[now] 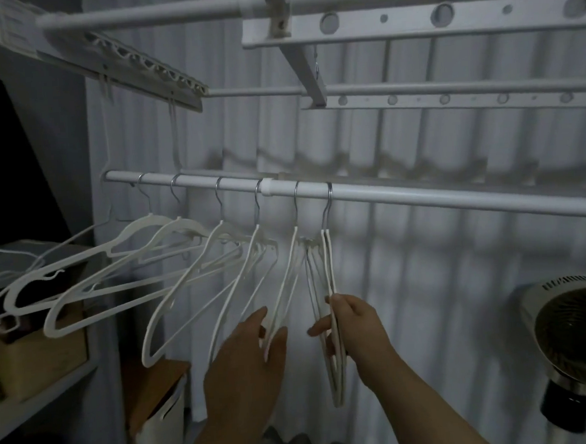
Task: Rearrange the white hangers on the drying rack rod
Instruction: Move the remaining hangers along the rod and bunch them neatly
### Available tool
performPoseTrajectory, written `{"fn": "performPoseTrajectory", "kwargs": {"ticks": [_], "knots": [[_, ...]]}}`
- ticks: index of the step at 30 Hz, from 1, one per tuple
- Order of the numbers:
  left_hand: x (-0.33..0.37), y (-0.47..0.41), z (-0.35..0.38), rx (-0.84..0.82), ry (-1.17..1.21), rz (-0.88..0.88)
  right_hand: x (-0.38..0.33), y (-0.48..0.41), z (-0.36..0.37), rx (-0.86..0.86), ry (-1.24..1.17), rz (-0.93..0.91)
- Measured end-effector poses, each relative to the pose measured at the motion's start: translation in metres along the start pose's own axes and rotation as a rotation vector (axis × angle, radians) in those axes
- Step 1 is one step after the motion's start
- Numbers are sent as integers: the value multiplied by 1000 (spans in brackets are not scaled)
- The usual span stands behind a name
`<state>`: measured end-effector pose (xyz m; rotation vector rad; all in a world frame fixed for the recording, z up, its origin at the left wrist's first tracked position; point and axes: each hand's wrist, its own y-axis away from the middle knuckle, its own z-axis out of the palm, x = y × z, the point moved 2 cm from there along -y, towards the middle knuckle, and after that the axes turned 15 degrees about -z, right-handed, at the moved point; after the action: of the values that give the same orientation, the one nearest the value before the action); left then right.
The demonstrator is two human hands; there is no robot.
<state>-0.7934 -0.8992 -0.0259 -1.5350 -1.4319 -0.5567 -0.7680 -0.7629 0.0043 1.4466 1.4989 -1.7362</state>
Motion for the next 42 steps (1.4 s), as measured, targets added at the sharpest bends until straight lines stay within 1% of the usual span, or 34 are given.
{"fn": "performPoseTrajectory", "kwargs": {"ticks": [4, 11, 15, 17, 19, 22, 27, 32, 35, 37, 42], "knots": [[7, 0, -5, 81, -9, 103, 0, 1, -10, 33, -16, 24], [20, 10, -4, 71, 134, 262, -1, 9, -29, 94, -37, 27], [34, 24, -1, 25, 197, 330, 1, 12, -36, 131, -49, 29], [40, 29, 1, 11, 186, 344, 2, 13, -41, 144, -46, 30], [44, 31, 1, 45, 137, 346, 1, 16, -46, 155, -50, 34], [46, 32, 1, 86, 108, 326, 0, 18, -51, 147, -53, 42], [39, 32, 9, 46, 121, 283, -3, 19, -54, 119, -5, 36], [30, 30, 24, -89, 246, 82, -2, 18, -47, 96, 88, 27], [25, 29, 31, -201, 331, -29, -2, 16, -42, 68, 96, 24], [23, 30, 34, -266, 355, -70, -2, 15, -41, 53, 74, 24], [23, 35, 34, -338, 373, -88, -3, 13, -37, 34, 73, 18]]}}
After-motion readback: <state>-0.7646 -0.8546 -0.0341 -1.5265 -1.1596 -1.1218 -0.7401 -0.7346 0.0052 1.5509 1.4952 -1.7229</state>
